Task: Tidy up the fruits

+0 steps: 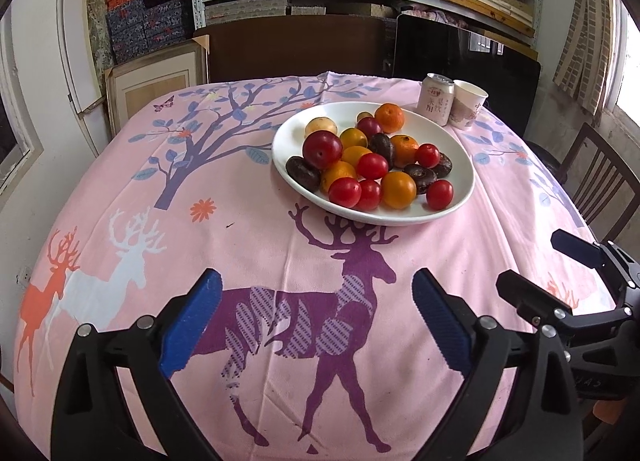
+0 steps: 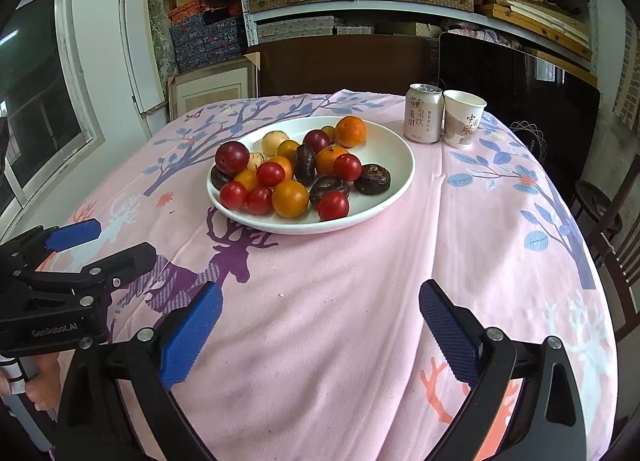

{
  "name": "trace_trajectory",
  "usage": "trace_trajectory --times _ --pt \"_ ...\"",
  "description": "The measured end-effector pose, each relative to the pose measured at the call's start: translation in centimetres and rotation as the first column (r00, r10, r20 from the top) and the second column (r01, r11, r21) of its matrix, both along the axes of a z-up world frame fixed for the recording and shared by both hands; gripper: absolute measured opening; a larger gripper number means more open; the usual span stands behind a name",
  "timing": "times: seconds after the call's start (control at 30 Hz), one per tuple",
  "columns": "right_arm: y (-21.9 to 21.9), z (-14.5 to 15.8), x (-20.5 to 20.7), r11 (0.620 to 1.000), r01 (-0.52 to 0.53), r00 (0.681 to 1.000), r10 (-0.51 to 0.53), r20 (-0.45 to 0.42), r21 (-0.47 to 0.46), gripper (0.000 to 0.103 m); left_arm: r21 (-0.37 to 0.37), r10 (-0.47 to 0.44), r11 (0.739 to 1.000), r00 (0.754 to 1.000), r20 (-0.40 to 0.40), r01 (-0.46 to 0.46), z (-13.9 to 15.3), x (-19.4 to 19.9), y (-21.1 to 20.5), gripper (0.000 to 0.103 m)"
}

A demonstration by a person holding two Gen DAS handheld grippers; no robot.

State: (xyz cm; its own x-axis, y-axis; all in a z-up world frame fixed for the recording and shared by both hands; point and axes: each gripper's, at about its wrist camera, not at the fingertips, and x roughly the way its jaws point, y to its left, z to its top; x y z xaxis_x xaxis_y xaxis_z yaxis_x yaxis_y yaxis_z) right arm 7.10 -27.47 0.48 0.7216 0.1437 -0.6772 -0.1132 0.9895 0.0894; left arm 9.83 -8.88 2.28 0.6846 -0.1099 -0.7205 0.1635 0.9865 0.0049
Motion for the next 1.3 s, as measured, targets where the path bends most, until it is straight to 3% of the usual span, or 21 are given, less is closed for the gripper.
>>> trace_trajectory --times 0.9,1.17,1.3 --pt "-0.6 -2.5 -1.5 1.000 0.018 0.999 -0.017 -0.050 0.009 0.099 0.027 -0.012 1.000 1.000 0.010 0.012 -1.3 -2.8 0.8 0.095" --pt "-2.5 -3.8 -1.5 0.998 0.066 0.992 -0.068 -0.102 -0.022 0.099 0.034 0.003 0.999 1.000 0.009 -0.004 -1.9 -2.7 2.1 0.095" --pt "-4.7 -4.5 -1.7 0.993 0.114 0.985 -0.118 -0.128 -0.036 0.099 0.029 0.002 1.000 0.999 -0.038 -0.001 -2.6 -2.2 3.0 0.098"
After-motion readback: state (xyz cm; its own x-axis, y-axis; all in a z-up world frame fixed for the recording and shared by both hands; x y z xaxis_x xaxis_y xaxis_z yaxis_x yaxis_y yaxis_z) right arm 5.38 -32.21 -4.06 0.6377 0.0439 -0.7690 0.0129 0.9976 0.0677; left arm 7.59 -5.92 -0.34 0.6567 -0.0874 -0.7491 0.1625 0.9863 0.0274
